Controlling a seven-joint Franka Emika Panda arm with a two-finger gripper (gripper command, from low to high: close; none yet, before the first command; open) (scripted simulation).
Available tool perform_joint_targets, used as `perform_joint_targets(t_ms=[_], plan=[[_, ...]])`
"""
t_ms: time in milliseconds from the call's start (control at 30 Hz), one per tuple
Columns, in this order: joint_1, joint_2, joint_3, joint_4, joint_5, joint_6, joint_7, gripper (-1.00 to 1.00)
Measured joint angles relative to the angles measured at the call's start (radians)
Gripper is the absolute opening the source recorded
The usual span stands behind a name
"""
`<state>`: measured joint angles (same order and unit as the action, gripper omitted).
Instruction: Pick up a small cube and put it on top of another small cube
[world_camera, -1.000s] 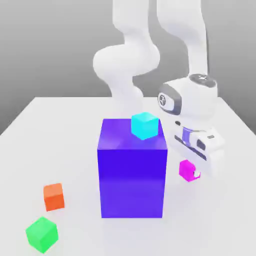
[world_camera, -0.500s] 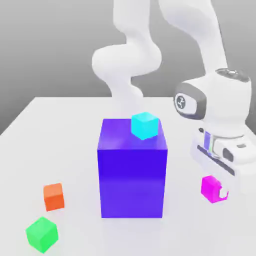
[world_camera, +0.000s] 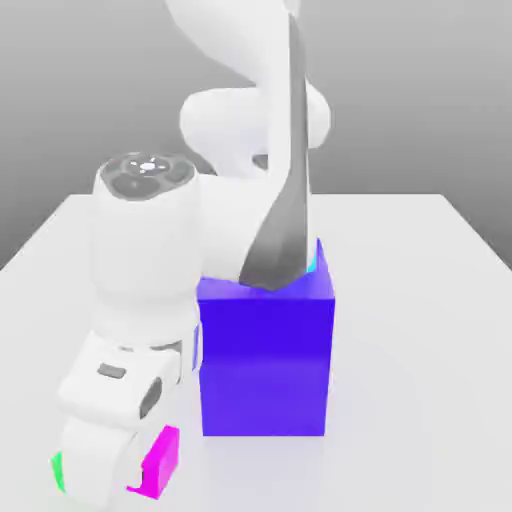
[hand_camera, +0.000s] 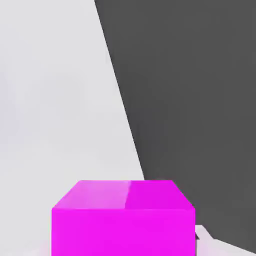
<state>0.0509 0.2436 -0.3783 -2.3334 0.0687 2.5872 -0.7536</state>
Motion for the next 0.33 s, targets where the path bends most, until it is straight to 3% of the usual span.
perform_joint_targets(t_ms=[67, 200, 233, 333], plan=[[-0.047, -0.034, -0.016, -0.052, 0.054, -0.005, -0.057, -1.00], [-0.108, 0.071, 0.040, -0.061, 0.164, 0.094, -0.142, -1.00], [-0.121, 0.095, 0.055, -0.060, 0.182, 0.115, -0.156, 1.00], [-0.121, 0.095, 0.055, -0.060, 0.182, 0.115, -0.156, 1.00]])
